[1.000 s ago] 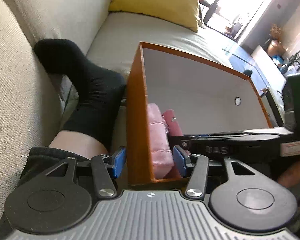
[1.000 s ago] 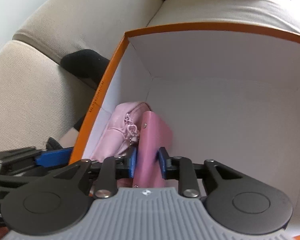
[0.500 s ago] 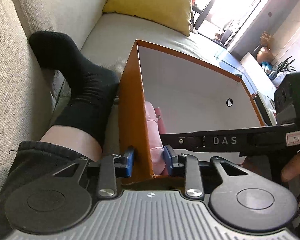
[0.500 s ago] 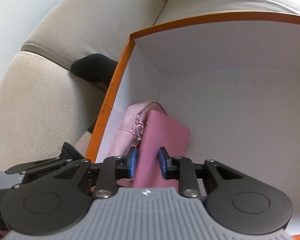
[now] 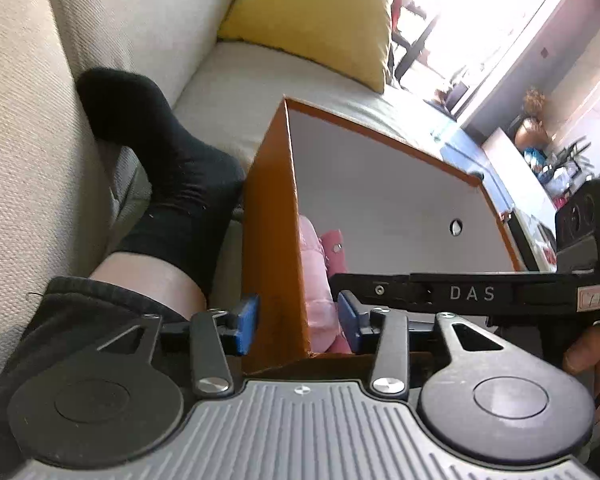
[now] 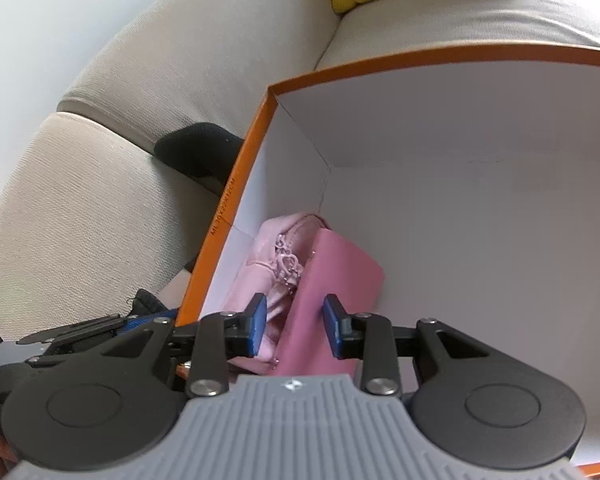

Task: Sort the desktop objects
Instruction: 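Lower the pouch and open the left gripper while the right gripper releases the wallet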

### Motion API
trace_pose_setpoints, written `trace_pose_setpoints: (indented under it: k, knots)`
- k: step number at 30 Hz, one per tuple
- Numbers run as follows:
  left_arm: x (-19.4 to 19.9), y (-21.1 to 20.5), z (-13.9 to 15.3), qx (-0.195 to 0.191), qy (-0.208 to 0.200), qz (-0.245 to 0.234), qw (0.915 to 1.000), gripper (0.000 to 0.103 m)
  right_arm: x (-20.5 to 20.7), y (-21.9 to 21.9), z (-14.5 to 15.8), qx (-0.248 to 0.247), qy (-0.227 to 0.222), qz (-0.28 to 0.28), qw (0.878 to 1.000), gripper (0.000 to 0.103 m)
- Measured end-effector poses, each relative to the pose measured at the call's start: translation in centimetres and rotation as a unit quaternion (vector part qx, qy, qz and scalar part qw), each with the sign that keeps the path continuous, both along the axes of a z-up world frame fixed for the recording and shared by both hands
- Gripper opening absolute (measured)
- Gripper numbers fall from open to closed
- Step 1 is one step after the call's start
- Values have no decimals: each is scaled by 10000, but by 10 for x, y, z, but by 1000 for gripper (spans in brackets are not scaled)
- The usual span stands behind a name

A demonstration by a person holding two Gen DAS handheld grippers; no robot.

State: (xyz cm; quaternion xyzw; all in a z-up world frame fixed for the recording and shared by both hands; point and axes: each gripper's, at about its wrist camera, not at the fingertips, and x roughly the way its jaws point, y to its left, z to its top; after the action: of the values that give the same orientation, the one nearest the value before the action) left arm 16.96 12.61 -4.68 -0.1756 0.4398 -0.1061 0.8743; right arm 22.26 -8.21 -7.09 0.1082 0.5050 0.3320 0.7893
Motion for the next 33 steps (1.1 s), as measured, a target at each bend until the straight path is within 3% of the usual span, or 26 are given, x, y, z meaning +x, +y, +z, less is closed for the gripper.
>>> trace_pose_setpoints:
  k: [4,8,11,13,19,25,33]
  knots:
    - [-6,4,8,-51,-141,122,9998,49,-1,2,1,-11,-106,82,9999,34]
    - [-9,2,10,41,-200,105,9997,49,3,6,-4,-188,-171,25,9997,23]
    - [-6,-3,4,119,-69,-2,9999,32,5,11,-3,-289,-254,180,9991,22]
    - [-4,-7,-1,165,-21,-55,9998,28,6,15,0,-444,-300,292,9981,21]
    - [-5,-15,0,468,-67,-144,9988,27,12,28,-4,-574,-210,472,9970,21]
    - [-7,-11,1,300,-70,-97,9995,27,10,18,-1,-460,-242,428,9977,24]
    - [-12,-4,9,358,-209,139,9990,27,9,5,-1,-225,-142,285,9992,26]
